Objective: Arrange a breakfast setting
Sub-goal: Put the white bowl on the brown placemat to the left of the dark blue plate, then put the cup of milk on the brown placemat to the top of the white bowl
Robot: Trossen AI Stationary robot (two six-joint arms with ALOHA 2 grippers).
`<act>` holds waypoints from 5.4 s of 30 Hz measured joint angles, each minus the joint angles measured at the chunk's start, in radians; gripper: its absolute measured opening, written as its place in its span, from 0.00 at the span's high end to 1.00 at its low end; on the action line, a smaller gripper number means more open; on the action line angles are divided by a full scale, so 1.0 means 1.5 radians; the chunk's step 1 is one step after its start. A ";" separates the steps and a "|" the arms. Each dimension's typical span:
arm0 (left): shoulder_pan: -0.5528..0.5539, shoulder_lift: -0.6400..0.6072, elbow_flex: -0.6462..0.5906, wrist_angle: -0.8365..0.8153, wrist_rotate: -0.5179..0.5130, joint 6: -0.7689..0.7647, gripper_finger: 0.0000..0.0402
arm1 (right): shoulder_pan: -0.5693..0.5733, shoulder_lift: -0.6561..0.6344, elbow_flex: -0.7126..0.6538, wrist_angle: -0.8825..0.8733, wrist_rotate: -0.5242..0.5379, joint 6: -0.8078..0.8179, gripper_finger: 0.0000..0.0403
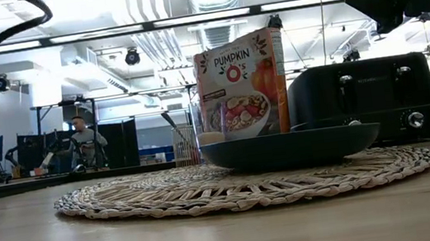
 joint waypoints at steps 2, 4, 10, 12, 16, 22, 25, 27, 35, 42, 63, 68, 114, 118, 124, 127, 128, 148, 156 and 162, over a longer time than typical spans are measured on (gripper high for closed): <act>0.000 0.000 0.000 0.002 0.000 -0.003 0.77 | 0.000 0.000 0.000 0.000 0.000 0.001 0.35; 0.000 0.000 0.001 0.002 0.002 -0.004 0.82 | 0.000 0.000 0.000 0.000 0.000 0.000 0.35; 0.010 0.002 0.016 0.011 0.003 -0.010 0.93 | 0.000 0.000 0.000 0.000 0.000 0.001 0.35; 0.019 0.002 0.022 0.014 0.004 -0.014 0.95 | 0.000 0.000 0.000 0.000 0.000 0.000 0.35; 0.049 0.002 0.030 0.014 0.004 -0.018 0.97 | 0.000 0.000 0.000 0.000 0.000 0.001 0.35; 0.116 0.003 0.038 0.016 -0.016 0.028 0.97 | 0.000 0.000 0.000 0.000 0.000 0.000 0.35; 0.159 0.003 0.053 0.019 -0.029 0.069 0.97 | 0.000 0.000 0.000 0.000 0.000 0.000 0.35; 0.185 0.003 0.065 0.017 -0.045 0.094 0.97 | 0.000 0.000 0.000 0.000 0.000 0.001 0.35; 0.305 0.003 0.087 0.013 -0.087 0.214 0.96 | 0.000 0.000 0.000 0.000 0.000 0.001 0.35; 0.406 0.003 0.087 0.079 -0.106 0.319 0.96 | 0.000 0.000 0.000 0.000 0.000 0.000 0.35; 0.512 0.003 0.086 0.060 -0.096 0.350 0.96 | 0.000 0.000 0.000 0.000 0.000 0.000 0.35; 0.512 0.003 0.086 0.058 -0.088 0.331 0.94 | 0.000 0.000 0.000 0.000 0.000 0.001 0.35; 0.748 0.001 0.246 0.273 -0.138 1.018 0.70 | 0.000 0.000 0.000 0.000 0.000 0.001 0.35; 0.776 0.002 0.242 0.277 -0.082 1.044 0.71 | 0.000 0.000 0.000 0.000 0.000 0.001 0.35; 0.798 0.002 0.231 0.306 -0.057 1.082 0.71 | 0.000 0.000 0.000 0.000 0.000 0.001 0.35; 0.809 0.002 0.224 0.311 -0.037 1.085 0.71 | 0.000 0.000 0.000 0.000 0.000 0.001 0.35; 0.812 0.004 0.223 0.311 -0.032 1.085 0.71 | 0.000 0.000 0.000 0.000 0.000 0.001 0.35; 0.826 0.071 0.224 0.344 -0.029 1.100 0.76 | 0.000 0.000 0.000 -0.001 0.000 0.001 0.35; 0.826 0.072 0.224 0.337 -0.025 1.108 0.95 | 0.000 0.000 0.000 -0.001 0.000 0.001 0.35; 0.826 0.071 0.224 0.322 0.000 1.099 0.98 | 0.000 0.000 0.000 -0.001 0.000 0.001 0.35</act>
